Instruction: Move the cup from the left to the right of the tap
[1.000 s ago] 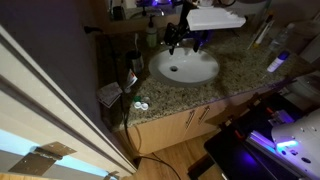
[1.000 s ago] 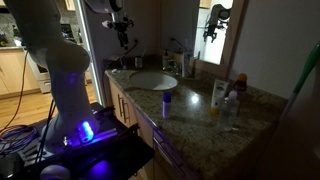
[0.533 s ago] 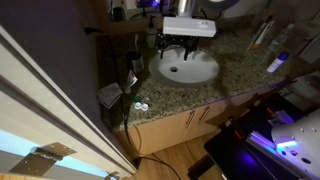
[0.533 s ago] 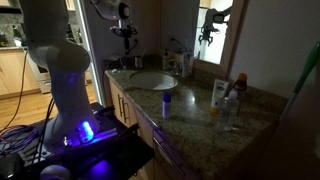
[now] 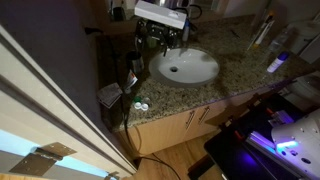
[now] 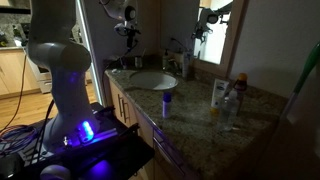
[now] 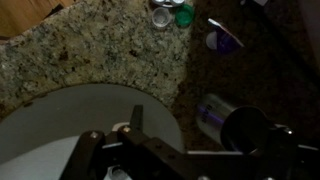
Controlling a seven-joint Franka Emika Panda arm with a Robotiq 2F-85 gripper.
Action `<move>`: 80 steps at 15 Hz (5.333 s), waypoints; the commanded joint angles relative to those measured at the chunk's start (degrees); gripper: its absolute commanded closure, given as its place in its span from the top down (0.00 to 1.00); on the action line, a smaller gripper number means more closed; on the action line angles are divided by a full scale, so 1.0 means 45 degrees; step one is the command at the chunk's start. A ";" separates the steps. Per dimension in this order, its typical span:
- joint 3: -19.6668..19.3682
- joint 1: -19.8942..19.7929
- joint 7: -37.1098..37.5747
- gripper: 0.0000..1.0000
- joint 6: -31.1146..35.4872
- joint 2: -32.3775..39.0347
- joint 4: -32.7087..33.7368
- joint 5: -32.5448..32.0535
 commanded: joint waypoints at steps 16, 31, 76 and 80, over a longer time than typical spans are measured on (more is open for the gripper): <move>-0.2000 0.1941 0.2910 1.00 0.2042 0.4411 0.3444 -0.0870; -0.2020 0.2113 0.2746 0.11 0.1608 0.4318 0.3339 -0.0853; -0.5190 -0.4246 0.7645 0.01 -0.2178 -0.0517 0.0878 -0.1251; -0.5455 -0.4254 0.8920 0.01 -0.0887 0.0761 0.1369 -0.0551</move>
